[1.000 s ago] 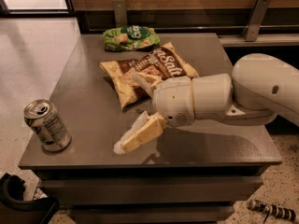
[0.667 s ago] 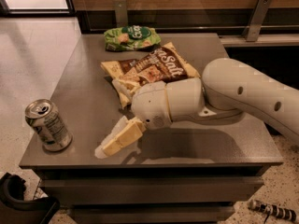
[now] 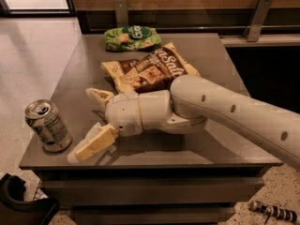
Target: Pick 7up can
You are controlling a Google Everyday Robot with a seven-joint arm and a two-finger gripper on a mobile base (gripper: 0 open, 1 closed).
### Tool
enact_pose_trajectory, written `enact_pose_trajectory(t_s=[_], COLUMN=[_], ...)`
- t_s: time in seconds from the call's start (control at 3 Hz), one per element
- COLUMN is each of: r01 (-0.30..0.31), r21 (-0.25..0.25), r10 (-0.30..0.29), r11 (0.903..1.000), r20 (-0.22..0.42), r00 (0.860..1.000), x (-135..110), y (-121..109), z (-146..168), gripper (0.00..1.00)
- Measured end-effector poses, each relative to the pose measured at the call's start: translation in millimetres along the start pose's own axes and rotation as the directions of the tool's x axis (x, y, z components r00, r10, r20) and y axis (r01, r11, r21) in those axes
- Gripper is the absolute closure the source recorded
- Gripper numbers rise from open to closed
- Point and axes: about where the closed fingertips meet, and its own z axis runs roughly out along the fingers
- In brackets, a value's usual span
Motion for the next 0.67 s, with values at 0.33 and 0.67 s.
enact_pose_trajectory(t_s=[0.33, 0.67], r01=[0.006, 0.026], r21=[-0.038, -0.067], r10=[-0.003, -0.017], r11=[0.9992, 0.9974], r20=[0.089, 0.131], r00=[0.996, 0.991], x=[-10, -20], y=[6, 16], z=[17, 33], gripper=[0.0, 0.0])
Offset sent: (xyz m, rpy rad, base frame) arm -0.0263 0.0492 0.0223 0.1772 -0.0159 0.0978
